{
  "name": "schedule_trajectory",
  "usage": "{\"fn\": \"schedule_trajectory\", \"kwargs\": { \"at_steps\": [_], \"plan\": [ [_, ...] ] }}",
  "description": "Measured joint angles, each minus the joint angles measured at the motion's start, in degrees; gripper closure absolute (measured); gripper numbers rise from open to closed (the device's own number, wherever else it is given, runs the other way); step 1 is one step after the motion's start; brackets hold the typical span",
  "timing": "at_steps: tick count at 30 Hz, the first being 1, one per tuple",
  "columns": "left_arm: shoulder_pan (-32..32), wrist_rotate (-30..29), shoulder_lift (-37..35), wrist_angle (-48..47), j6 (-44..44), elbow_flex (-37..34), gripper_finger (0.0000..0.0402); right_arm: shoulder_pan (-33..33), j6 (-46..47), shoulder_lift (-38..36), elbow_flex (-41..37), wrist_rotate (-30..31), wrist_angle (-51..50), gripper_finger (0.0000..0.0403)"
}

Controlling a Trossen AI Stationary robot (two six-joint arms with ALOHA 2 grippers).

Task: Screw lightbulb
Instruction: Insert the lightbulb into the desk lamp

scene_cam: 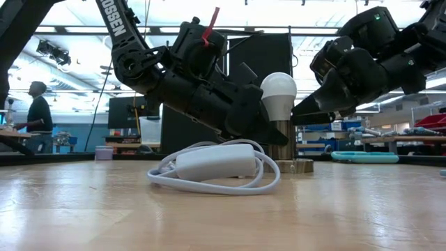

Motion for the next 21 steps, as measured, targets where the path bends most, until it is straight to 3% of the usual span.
{"fn": "schedule_trajectory", "kwargs": {
  "at_steps": [21],
  "plan": [
    [0.0, -0.03, -0.02, 0.35, 0.11, 0.0, 0.0213, 0.29, -0.23, 0.0, 0.0, -0.5, -0.31, 0.0161]
  ]
}}
